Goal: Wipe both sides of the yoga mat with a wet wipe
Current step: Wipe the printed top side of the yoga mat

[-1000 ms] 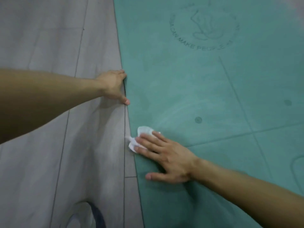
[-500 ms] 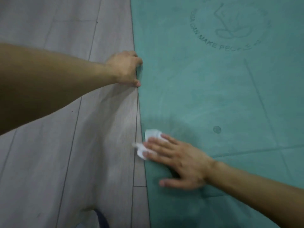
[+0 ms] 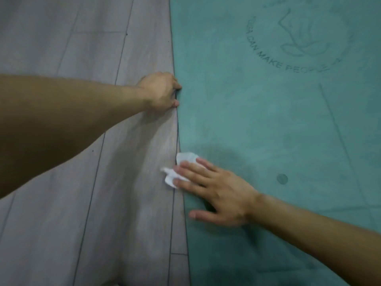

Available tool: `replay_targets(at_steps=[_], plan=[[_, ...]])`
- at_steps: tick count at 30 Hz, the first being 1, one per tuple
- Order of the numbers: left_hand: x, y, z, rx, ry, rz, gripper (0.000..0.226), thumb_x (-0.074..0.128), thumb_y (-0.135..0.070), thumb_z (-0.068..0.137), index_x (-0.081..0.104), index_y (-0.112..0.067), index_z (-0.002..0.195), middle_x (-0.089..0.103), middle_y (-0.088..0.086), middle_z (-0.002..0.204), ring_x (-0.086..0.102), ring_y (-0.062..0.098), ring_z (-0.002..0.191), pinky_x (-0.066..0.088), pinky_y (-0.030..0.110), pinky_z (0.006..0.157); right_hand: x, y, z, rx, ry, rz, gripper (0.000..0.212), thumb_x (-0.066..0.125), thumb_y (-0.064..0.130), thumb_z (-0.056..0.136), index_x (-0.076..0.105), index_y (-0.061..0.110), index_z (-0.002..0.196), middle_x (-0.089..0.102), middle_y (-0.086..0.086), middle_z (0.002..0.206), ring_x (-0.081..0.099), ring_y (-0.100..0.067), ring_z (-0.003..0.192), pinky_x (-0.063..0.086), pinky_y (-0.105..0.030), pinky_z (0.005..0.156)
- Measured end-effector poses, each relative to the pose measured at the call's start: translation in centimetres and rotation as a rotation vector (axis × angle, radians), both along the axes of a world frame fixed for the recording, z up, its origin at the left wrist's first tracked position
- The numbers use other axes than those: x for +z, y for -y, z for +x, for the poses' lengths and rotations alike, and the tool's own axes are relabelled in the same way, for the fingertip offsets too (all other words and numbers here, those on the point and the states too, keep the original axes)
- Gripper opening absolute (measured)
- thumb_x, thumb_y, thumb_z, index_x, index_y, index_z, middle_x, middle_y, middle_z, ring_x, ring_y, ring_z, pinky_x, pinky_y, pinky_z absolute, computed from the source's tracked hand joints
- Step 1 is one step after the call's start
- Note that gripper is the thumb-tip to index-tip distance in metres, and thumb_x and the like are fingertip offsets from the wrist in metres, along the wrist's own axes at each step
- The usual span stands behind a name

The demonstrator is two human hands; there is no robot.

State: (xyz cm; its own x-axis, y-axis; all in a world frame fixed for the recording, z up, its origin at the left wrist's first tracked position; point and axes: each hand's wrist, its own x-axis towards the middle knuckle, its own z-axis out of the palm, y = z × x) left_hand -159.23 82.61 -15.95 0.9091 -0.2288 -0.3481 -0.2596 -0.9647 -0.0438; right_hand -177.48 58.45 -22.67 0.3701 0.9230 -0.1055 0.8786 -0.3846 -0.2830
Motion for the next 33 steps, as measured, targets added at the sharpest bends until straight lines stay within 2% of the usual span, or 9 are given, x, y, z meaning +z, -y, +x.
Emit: replay_targets(at_steps=[4, 8, 10, 14, 18, 22, 25, 30, 33], plan=[[-0.6, -0.2, 0.1, -0.010, 0.024, 0.023, 0.055, 0.071, -0.045, 0.094, 0.063, -0.015, 0.139, 0.057, 0.011, 0.147, 0.058, 0.038, 0.129, 0.051, 0.052, 0.105, -0.3, 1.7, 5.6, 0.131, 0.019, 0.031, 0.070, 0.037, 0.058, 0.109, 0.015, 0.028, 0.168, 0.009, 0.002, 0.176, 0.000, -0.018, 0.163, 0.007, -0.046, 0.132], [-0.4, 0.3, 0.5, -0.015, 0.005, 0.068, 0.054, 0.073, -0.046, 0.093, 0.065, -0.016, 0.137, 0.059, 0.012, 0.143, 0.059, 0.039, 0.127, 0.052, 0.050, 0.103, 0.2, 1.2, 17.6, -0.642, 0.026, -0.099, 0.073, 0.016, 0.066, 0.107, 0.004, 0.030, 0.169, 0.003, -0.002, 0.177, -0.005, -0.017, 0.163, -0.004, -0.040, 0.132], [-0.3, 0.2, 1.1, -0.008, -0.016, 0.098, 0.054, 0.074, -0.049, 0.089, 0.067, -0.019, 0.133, 0.063, 0.012, 0.138, 0.062, 0.039, 0.122, 0.054, 0.050, 0.099, 0.2, 0.8, 17.0, -0.768, -0.007, -0.098, 0.081, 0.015, 0.072, 0.103, 0.006, 0.026, 0.169, 0.002, -0.005, 0.177, -0.006, -0.017, 0.163, -0.006, -0.041, 0.132], [-0.6, 0.0, 1.9, -0.056, -0.065, 0.155, 0.053, 0.072, -0.054, 0.087, 0.069, -0.019, 0.127, 0.067, 0.012, 0.131, 0.064, 0.038, 0.114, 0.057, 0.046, 0.094, 0.7, 1.5, 0.9, -0.178, -0.025, -0.009, 0.087, 0.032, 0.071, 0.104, 0.010, 0.018, 0.169, 0.006, -0.011, 0.176, -0.005, -0.025, 0.163, 0.005, -0.047, 0.131], [1.1, 0.4, 1.2, -0.052, -0.141, 0.177, 0.083, 0.070, -0.058, 0.092, 0.043, -0.016, 0.158, 0.046, 0.011, 0.160, 0.052, 0.035, 0.139, 0.046, 0.040, 0.111, 0.9, 6.0, -6.6, 0.255, -0.148, 0.016, 0.076, 0.051, 0.055, 0.106, 0.024, 0.020, 0.167, 0.011, -0.005, 0.176, -0.002, -0.018, 0.163, 0.010, -0.047, 0.131], [1.1, 0.1, -1.8, 0.011, -0.184, 0.128, 0.090, 0.078, -0.060, 0.084, 0.043, -0.016, 0.153, 0.056, 0.015, 0.148, 0.058, 0.037, 0.128, 0.049, 0.043, 0.108, 0.3, 10.5, 4.8, -0.441, 0.118, -0.108, 0.071, 0.021, 0.061, 0.109, 0.008, 0.026, 0.169, 0.006, -0.005, 0.177, -0.002, -0.018, 0.163, 0.004, -0.045, 0.132], [0.3, 1.9, -6.3, 0.040, -0.092, 0.034, 0.068, 0.073, -0.059, 0.086, 0.055, -0.018, 0.137, 0.061, 0.016, 0.133, 0.062, 0.040, 0.117, 0.053, 0.046, 0.098, 0.2, 12.0, 6.0, -0.985, -0.002, -0.061, 0.082, 0.014, 0.073, 0.102, 0.006, 0.026, 0.169, 0.002, -0.008, 0.176, -0.007, -0.021, 0.163, -0.004, -0.043, 0.132], [-0.9, 4.1, -15.2, 0.043, -0.044, 0.014, 0.077, 0.053, -0.072, 0.079, 0.050, -0.018, 0.134, 0.057, 0.014, 0.127, 0.060, 0.038, 0.115, 0.053, 0.048, 0.098, -0.3, 7.1, -12.0, -0.098, -0.042, 0.036, 0.084, 0.043, 0.066, 0.104, 0.020, 0.018, 0.168, 0.008, -0.010, 0.176, -0.004, -0.025, 0.163, 0.007, -0.047, 0.131], [-0.9, 5.2, -19.2, 0.012, -0.069, 0.036, 0.094, 0.049, -0.089, 0.073, 0.046, -0.022, 0.137, 0.053, 0.009, 0.122, 0.057, 0.034, 0.114, 0.051, 0.044, 0.098, 0.0, 12.9, -10.7, -0.088, 0.003, 0.031, 0.072, 0.043, 0.055, 0.109, 0.019, 0.021, 0.168, 0.010, -0.005, 0.176, -0.001, -0.019, 0.163, 0.010, -0.047, 0.131]])
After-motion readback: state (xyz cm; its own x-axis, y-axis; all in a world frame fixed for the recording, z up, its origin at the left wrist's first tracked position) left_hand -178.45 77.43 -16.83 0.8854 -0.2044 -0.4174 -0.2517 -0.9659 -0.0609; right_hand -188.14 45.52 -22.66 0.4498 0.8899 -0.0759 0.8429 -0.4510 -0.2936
